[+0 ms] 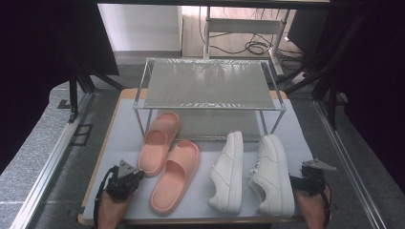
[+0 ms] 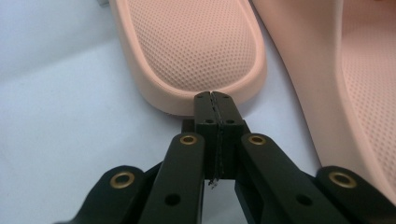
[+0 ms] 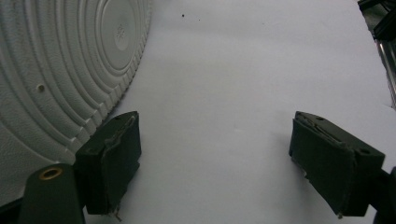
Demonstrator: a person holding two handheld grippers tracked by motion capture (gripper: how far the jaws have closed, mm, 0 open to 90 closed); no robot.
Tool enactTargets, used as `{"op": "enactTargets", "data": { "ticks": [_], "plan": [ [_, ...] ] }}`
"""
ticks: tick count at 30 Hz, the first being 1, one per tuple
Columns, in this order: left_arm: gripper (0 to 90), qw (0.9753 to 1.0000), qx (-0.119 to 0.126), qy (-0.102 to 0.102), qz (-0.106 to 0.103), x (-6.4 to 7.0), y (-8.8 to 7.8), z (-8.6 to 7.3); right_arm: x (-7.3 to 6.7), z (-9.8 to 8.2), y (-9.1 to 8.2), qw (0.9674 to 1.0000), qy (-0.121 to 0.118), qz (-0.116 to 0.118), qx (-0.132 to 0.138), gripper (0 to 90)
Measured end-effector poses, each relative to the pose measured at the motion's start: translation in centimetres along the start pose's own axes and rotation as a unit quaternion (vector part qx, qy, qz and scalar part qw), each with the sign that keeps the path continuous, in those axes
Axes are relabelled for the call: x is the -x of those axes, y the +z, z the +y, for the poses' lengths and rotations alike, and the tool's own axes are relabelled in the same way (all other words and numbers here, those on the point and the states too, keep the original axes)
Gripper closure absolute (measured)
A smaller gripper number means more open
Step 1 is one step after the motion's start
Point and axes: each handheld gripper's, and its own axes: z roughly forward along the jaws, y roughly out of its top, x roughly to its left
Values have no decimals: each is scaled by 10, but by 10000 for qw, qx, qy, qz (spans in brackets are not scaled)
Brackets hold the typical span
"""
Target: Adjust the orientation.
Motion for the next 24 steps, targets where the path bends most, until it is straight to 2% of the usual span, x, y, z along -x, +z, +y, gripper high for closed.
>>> {"op": "enactTargets", "data": {
  "ticks": [8, 14, 24],
  "plan": [
    [897, 9998, 153, -16, 102, 1, 5, 10, 0, 0, 0, 10000, 2, 1, -1, 170],
    [897, 9997, 236, -65, 66, 0, 9, 12, 0, 0, 0, 10000, -5, -2, 3, 170],
    [897, 9999, 98, 21, -5, 6, 12, 8, 0, 0, 0, 10000, -6, -2, 4, 169]
  ]
}}
